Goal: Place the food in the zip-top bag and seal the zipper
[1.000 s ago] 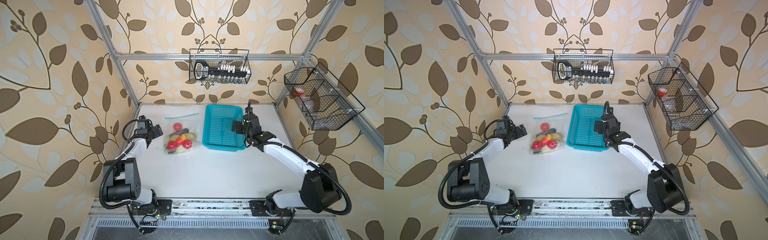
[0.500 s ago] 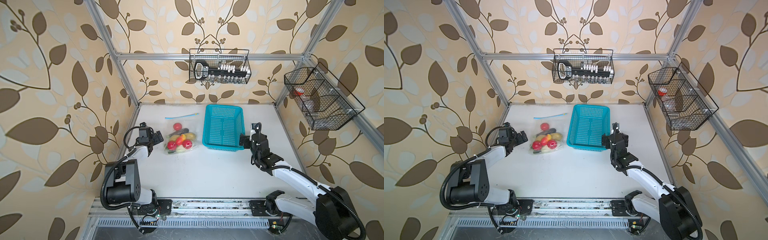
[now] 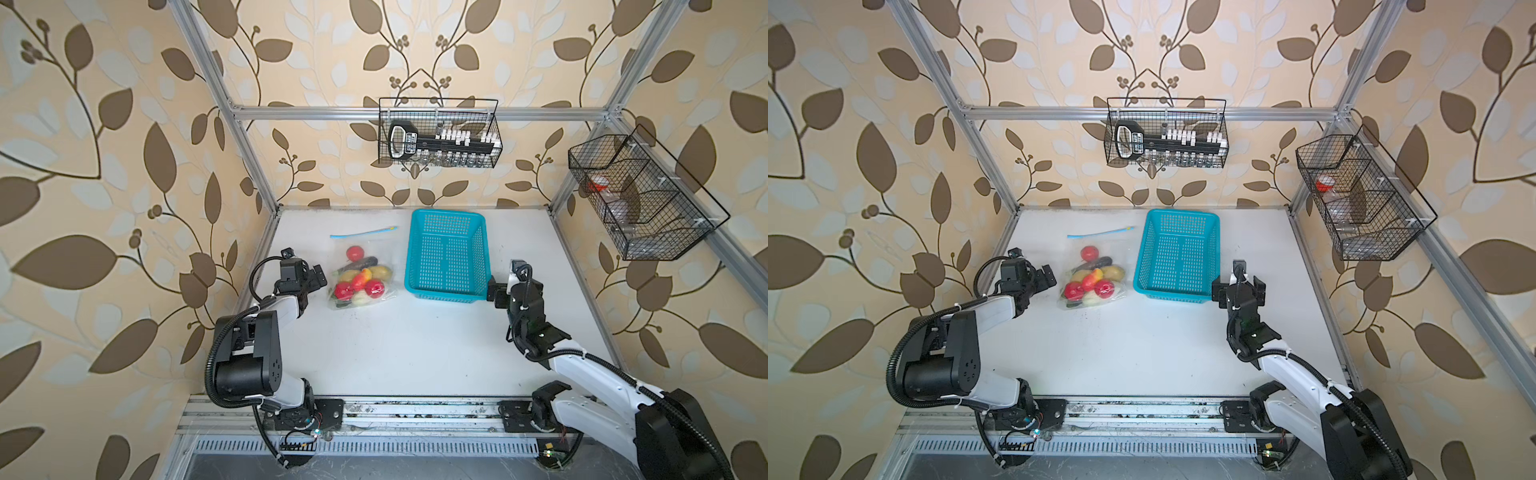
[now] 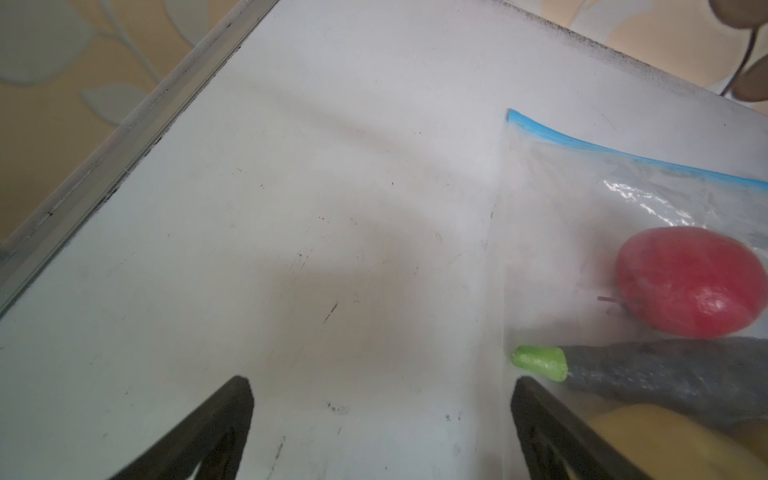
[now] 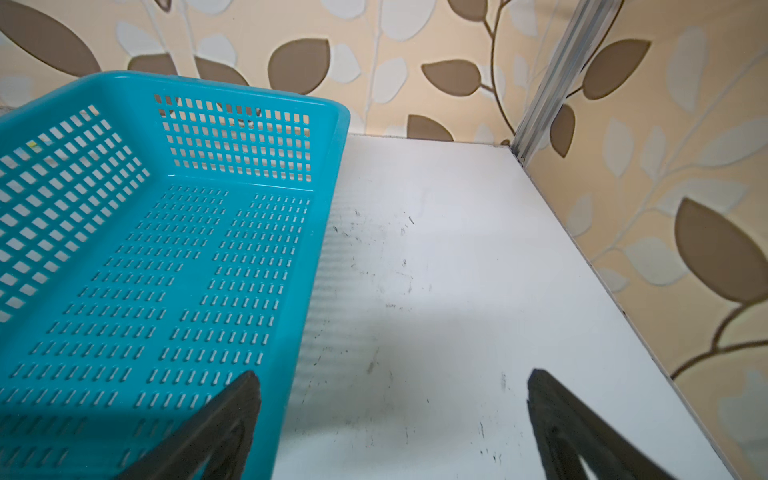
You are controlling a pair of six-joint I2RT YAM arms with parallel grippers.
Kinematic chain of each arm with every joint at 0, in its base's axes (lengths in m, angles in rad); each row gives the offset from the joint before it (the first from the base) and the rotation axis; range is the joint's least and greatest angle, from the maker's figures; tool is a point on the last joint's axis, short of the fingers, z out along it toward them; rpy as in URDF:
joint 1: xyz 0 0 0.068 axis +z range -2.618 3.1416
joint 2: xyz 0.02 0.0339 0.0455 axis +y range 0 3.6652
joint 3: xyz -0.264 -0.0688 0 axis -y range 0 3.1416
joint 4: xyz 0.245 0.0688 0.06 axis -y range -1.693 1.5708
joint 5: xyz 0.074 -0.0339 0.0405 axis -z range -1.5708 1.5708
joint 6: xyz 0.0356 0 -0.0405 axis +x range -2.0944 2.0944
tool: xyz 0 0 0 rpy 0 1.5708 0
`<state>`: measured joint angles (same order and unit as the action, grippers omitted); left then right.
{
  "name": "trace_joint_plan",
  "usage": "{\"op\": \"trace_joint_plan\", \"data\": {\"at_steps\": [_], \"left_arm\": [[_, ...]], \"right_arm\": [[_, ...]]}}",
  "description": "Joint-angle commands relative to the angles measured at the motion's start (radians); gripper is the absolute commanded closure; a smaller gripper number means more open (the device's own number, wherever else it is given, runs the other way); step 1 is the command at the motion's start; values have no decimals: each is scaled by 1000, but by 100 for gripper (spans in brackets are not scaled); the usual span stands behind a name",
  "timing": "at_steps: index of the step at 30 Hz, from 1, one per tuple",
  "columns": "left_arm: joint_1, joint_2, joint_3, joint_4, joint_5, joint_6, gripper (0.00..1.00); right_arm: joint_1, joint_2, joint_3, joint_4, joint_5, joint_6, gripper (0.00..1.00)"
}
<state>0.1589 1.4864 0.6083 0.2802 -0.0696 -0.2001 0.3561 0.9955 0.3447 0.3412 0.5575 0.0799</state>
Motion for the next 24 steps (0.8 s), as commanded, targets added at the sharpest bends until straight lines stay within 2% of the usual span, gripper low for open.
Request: {"op": "trace_joint_plan", "data": {"at_steps": [1, 7, 17, 24], "left_arm": [[10, 26, -8, 80, -45, 11, 1], [8, 34, -1, 78, -47, 10, 1], [7, -14, -62, 138, -112, -17, 1], [-8, -10, -66, 150, -98, 6, 1]], "right_arm": [[-20, -44, -36, 78, -24, -26, 0], [-66, -72, -80, 101, -28, -37, 0], [-158, -119, -200, 247, -79, -54, 0], [-221, -7, -229, 436, -107, -36, 0]]}}
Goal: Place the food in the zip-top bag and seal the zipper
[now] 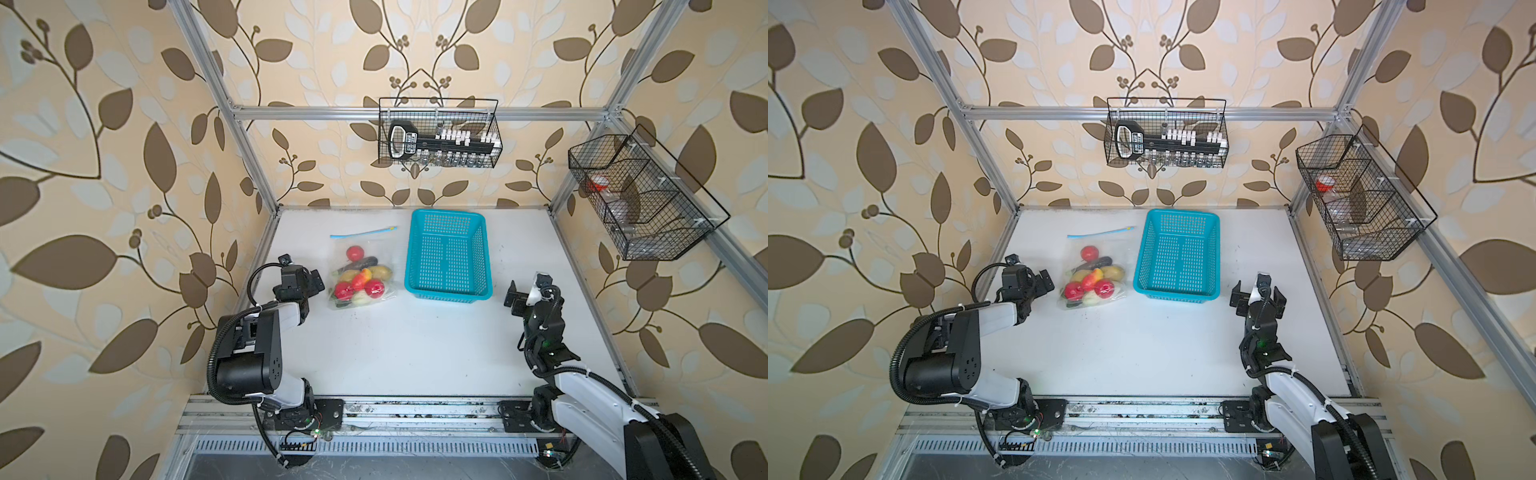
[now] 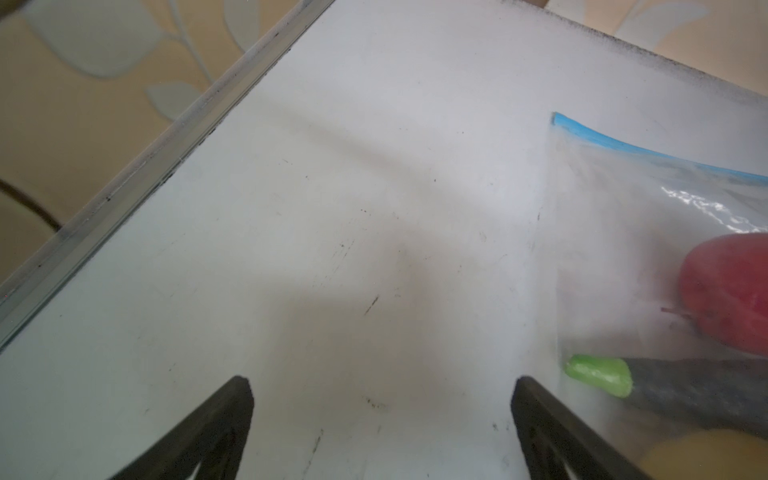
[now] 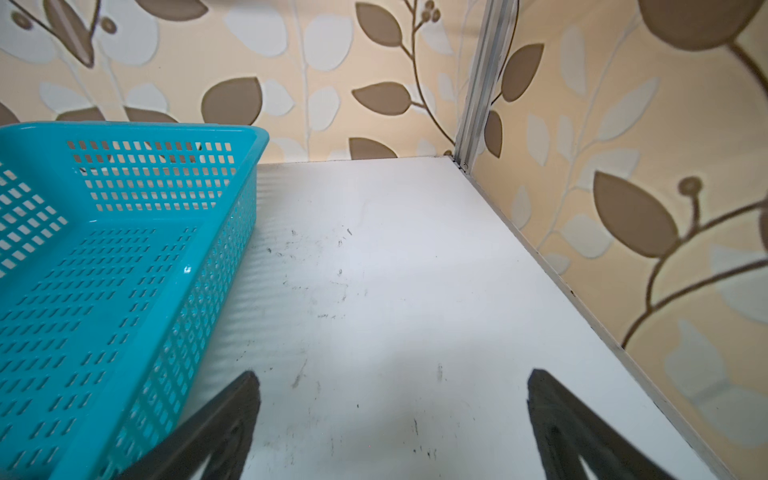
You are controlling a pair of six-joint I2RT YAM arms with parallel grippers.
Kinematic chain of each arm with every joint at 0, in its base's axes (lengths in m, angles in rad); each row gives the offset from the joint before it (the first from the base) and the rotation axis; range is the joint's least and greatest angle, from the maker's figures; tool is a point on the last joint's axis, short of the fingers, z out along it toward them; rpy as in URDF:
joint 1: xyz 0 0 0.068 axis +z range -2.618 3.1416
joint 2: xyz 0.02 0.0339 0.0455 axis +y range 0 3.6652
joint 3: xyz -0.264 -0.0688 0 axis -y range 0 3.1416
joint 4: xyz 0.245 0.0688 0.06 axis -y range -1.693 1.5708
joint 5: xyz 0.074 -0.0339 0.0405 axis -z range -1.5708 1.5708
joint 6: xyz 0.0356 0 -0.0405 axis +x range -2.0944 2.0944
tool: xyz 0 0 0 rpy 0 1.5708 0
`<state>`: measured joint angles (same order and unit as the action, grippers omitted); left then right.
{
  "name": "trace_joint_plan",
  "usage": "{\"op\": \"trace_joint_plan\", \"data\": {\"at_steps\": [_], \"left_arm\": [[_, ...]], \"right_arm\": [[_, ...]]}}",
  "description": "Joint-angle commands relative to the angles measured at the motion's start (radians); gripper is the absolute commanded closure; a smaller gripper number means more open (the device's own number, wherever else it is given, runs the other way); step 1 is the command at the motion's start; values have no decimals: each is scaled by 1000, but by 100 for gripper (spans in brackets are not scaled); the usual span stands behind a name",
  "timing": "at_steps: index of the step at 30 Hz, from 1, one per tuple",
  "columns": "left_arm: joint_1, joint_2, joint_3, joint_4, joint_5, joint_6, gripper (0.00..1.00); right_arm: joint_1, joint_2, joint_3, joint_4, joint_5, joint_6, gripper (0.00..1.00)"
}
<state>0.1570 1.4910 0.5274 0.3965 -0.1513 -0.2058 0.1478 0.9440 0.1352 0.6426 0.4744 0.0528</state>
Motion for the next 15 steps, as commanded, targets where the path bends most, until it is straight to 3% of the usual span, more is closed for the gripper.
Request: {"op": "trace_joint_plan", "data": {"at_steps": [1, 4, 15], "left_arm": [[-9, -16, 13, 41, -9, 18, 1], [-13, -44, -38, 111, 5, 28, 1], [-27, -60, -56, 140, -15, 39, 1]], "right_arm": [[-18, 71, -23, 171, -24, -8, 0], [-29, 138, -54, 322, -69, -15, 0], [-54, 297, -36, 437, -85, -7, 0]]}}
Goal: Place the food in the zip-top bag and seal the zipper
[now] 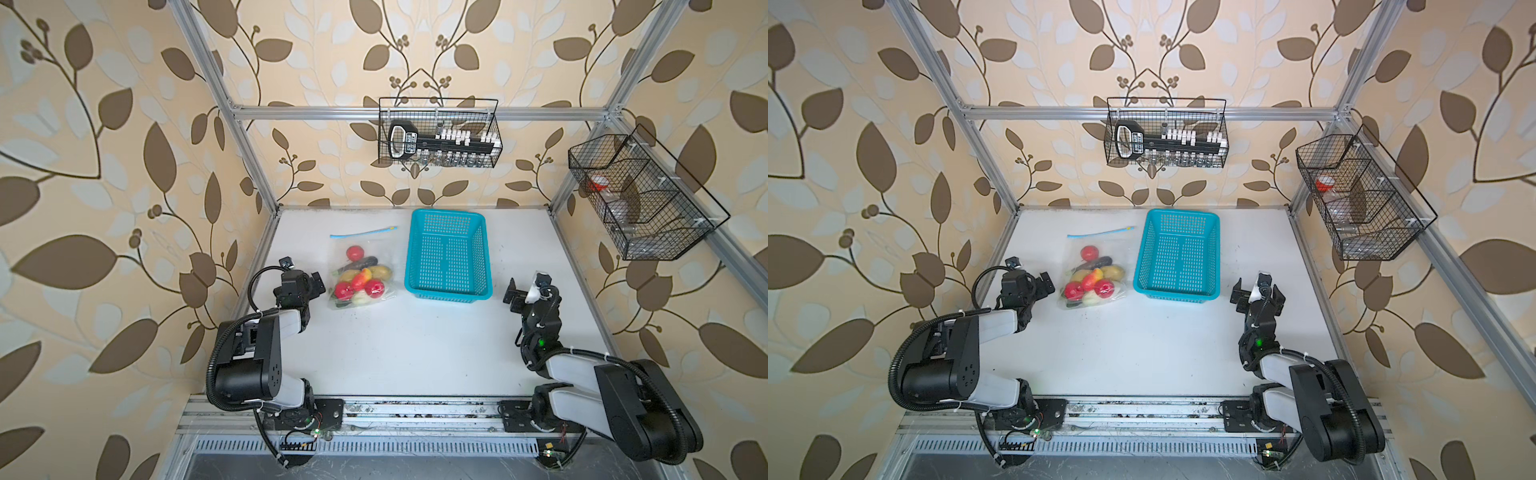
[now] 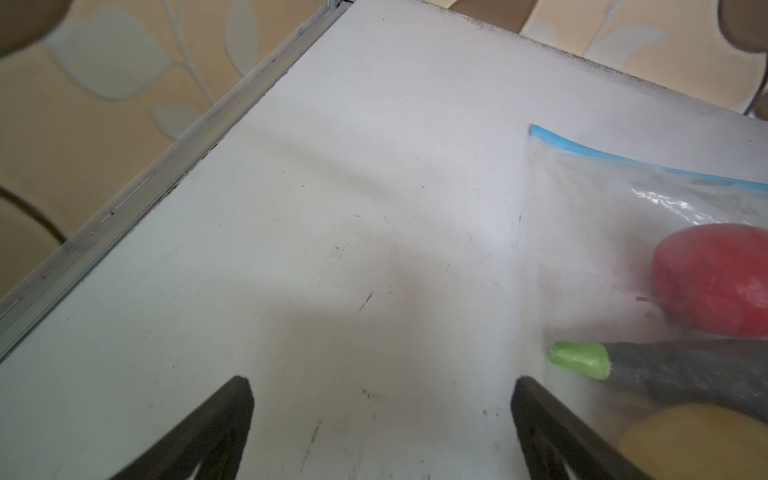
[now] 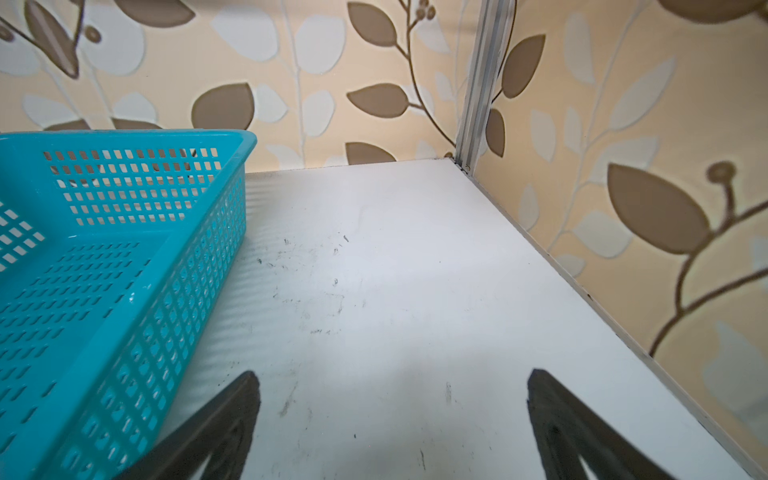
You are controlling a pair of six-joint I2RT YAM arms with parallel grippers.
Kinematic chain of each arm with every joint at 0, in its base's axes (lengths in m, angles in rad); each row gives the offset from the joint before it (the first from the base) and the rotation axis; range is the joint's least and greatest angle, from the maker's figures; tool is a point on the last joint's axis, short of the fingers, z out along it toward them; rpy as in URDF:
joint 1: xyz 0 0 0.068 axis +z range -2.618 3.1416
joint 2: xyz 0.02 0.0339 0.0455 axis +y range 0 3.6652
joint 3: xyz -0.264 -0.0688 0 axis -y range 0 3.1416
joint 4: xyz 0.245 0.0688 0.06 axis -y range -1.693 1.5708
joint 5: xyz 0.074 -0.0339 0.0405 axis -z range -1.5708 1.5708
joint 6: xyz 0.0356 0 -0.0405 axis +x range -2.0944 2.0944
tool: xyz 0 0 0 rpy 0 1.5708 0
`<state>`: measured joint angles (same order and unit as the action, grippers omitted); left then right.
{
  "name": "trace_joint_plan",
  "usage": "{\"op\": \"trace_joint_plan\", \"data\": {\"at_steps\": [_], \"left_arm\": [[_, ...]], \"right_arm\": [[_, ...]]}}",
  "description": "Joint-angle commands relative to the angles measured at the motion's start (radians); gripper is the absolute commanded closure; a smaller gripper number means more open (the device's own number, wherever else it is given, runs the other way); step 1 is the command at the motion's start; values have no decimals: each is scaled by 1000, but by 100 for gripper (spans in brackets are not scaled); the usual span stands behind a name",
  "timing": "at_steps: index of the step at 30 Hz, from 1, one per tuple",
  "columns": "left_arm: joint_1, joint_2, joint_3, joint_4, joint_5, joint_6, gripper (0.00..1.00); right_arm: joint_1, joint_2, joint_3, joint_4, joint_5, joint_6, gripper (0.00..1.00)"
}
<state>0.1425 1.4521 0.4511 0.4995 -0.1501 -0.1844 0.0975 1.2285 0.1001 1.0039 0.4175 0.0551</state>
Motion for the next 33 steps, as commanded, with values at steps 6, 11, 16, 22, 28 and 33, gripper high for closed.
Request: {"op": "trace_joint_plan", "data": {"at_steps": [6, 11, 16, 22, 28, 33], "left_arm": [[-110, 40, -70, 252, 29, 149, 1], [-127, 44, -63, 240, -43, 132, 1], [-126, 47, -58, 227, -40, 132, 1], [-126, 53, -52, 222, -41, 132, 1], [-126, 47, -54, 221, -39, 132, 1], [-126, 42, -57, 224, -39, 132, 1]], "right_arm": [[-4, 67, 7, 107, -73, -31, 0], [-5, 113, 43, 80, -73, -30, 0], [-8, 115, 47, 73, -83, -29, 0], [-14, 120, 55, 62, -90, -24, 0], [-42, 117, 61, 45, -129, -11, 0], [-43, 113, 58, 48, -128, -11, 0]]}}
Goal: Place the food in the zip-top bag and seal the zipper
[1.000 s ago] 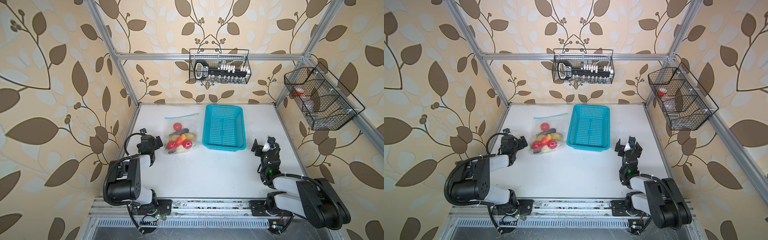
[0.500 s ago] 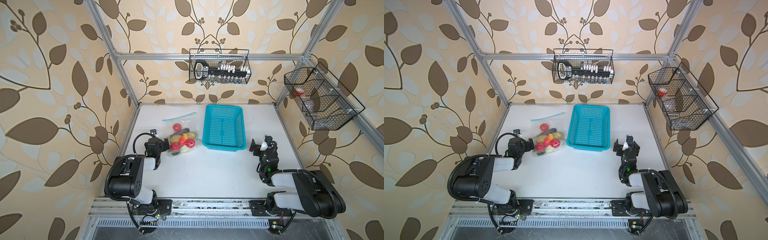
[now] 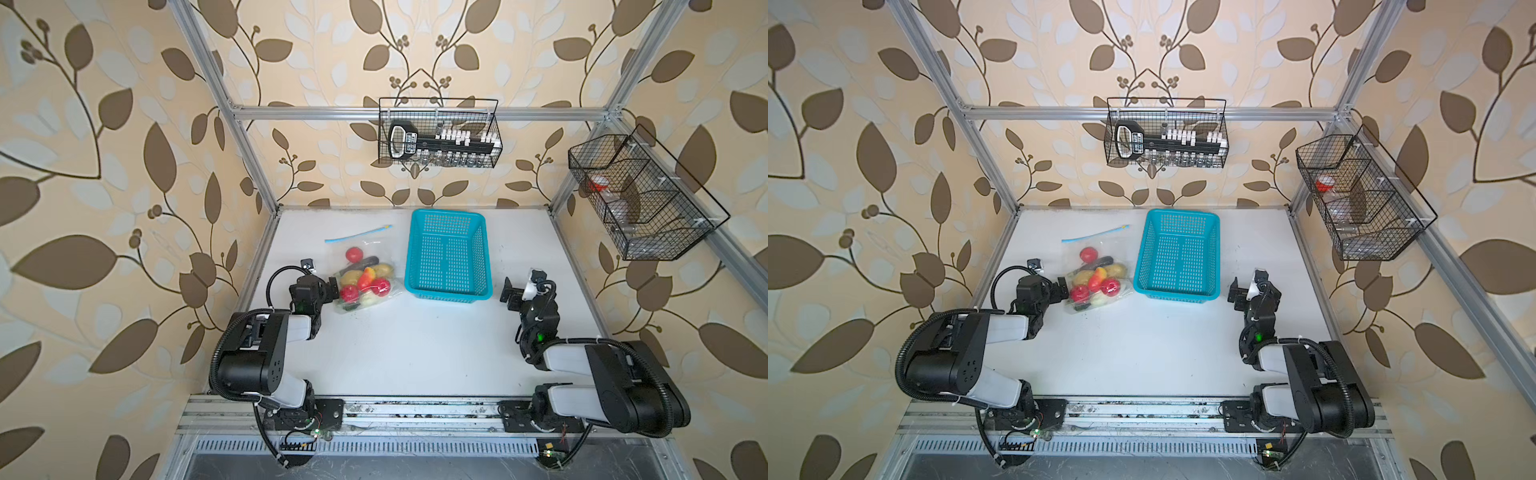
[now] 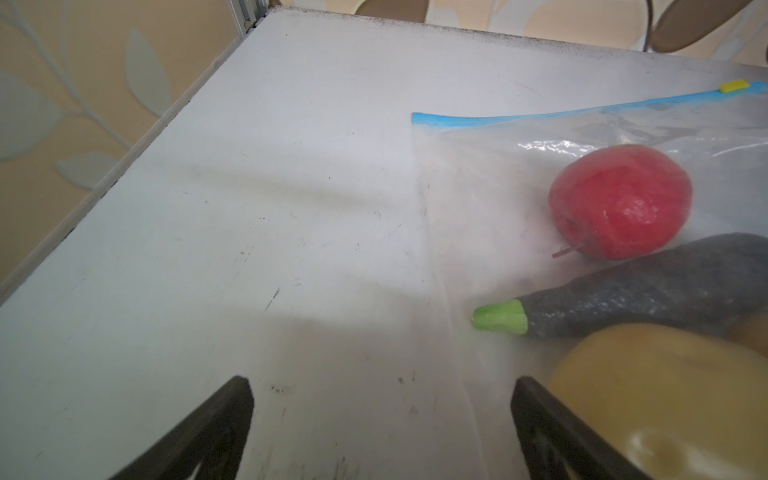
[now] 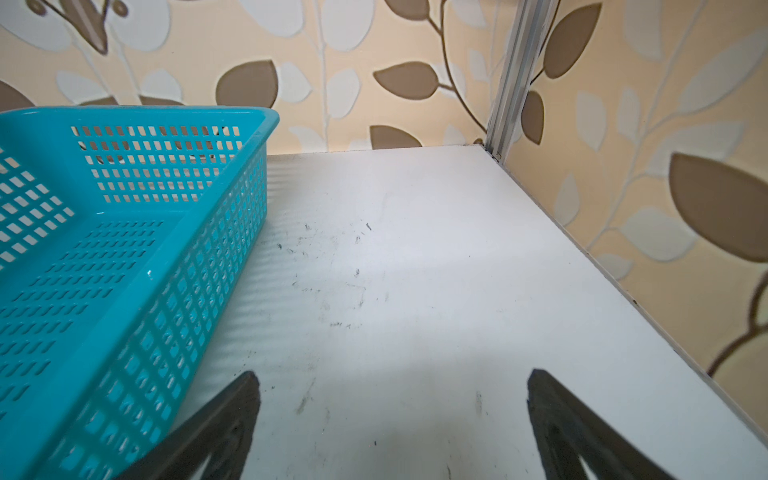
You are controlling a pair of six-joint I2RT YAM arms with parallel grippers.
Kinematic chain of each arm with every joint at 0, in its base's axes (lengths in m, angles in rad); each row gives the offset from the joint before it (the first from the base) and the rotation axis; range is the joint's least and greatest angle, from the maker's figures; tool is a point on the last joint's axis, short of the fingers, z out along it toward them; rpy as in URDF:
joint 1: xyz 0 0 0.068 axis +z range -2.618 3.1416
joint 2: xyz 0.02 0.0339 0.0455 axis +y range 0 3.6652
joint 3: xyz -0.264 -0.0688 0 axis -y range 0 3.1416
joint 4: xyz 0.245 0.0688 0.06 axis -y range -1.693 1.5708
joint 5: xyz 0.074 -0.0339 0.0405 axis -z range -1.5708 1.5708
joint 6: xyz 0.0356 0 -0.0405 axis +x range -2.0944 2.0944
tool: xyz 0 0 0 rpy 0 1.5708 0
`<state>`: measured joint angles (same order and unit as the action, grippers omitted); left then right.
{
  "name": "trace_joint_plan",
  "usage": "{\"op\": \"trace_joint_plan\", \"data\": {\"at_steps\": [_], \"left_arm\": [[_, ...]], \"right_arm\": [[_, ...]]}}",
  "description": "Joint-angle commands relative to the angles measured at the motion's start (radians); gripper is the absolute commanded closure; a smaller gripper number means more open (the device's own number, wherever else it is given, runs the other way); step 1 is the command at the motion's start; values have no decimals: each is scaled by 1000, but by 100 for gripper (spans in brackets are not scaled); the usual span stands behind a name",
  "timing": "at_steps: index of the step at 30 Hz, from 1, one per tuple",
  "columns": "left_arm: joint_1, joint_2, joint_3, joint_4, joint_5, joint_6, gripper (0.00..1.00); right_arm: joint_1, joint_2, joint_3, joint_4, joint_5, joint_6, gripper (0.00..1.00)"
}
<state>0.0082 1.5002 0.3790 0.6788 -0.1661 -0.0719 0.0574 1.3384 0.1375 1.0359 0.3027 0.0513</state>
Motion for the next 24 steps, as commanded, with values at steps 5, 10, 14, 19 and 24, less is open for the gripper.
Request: {"op": "trace_joint_plan", "data": {"at_steps": [5, 10, 14, 19, 24], "left_arm": [[9, -8, 11, 47, -21, 20, 1], [9, -6, 14, 47, -22, 20, 1], [9, -5, 14, 47, -22, 20, 1], [9, -5, 15, 47, -22, 20, 1], [9, -5, 14, 47, -21, 20, 1]], "right_arm": [[-2, 4, 20, 16, -14, -7, 0], [0, 8, 26, 7, -30, -19, 0], [1, 5, 27, 7, -31, -19, 0], [0, 3, 27, 7, -31, -19, 0], [1, 4, 27, 7, -31, -18, 0]]}}
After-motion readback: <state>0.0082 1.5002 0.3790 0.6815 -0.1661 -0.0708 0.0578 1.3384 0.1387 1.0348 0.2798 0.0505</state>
